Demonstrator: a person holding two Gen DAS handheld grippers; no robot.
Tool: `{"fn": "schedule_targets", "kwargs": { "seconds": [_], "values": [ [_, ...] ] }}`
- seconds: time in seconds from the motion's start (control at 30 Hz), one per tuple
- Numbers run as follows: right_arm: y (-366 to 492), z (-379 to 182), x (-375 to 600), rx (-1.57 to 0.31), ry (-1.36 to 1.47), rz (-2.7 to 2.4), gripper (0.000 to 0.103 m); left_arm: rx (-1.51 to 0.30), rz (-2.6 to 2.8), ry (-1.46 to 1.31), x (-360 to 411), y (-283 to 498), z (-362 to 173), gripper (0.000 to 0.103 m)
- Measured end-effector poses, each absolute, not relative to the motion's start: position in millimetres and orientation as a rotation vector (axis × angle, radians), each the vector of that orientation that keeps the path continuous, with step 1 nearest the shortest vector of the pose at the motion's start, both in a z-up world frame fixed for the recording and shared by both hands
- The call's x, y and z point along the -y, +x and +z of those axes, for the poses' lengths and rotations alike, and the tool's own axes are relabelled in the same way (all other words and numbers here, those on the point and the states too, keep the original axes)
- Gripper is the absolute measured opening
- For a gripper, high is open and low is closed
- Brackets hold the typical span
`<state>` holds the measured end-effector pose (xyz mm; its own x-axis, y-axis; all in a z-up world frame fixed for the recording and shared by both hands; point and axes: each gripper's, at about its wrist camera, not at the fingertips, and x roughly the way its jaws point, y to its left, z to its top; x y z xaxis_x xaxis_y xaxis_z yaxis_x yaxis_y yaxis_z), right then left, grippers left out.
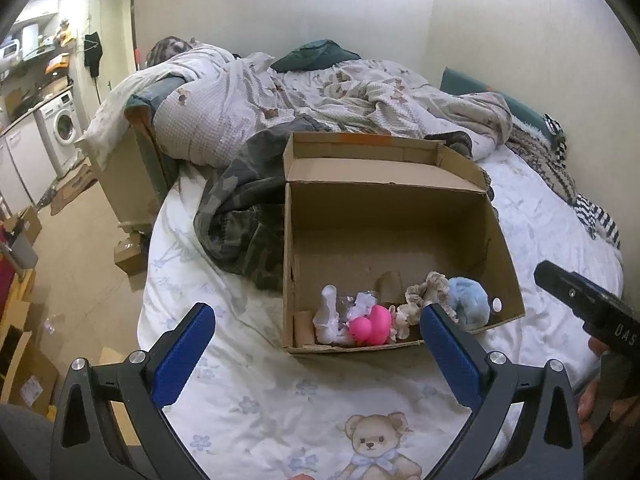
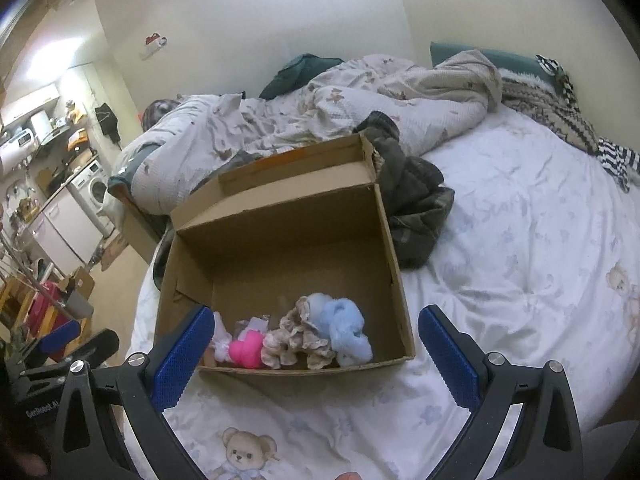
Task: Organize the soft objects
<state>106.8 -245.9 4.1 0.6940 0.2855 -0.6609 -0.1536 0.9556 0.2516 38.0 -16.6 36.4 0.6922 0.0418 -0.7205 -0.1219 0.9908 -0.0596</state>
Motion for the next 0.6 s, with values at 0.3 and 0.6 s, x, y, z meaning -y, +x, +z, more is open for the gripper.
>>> {"fn": "schedule_targets", "kwargs": {
  "seconds": [0.3,0.6],
  "values": [
    [105.5,2.0,242.9,-0.766,0.157,0.236,0.103,-0.805,0.097,-0.119,14.2,38.6,35.6,0.102],
    [106.6,0.5,239.7,-0.770,0.138,0.233,0.103,-0.807,0.091,-0.123,13.3,38.8,35.0,0.102]
  ]
}}
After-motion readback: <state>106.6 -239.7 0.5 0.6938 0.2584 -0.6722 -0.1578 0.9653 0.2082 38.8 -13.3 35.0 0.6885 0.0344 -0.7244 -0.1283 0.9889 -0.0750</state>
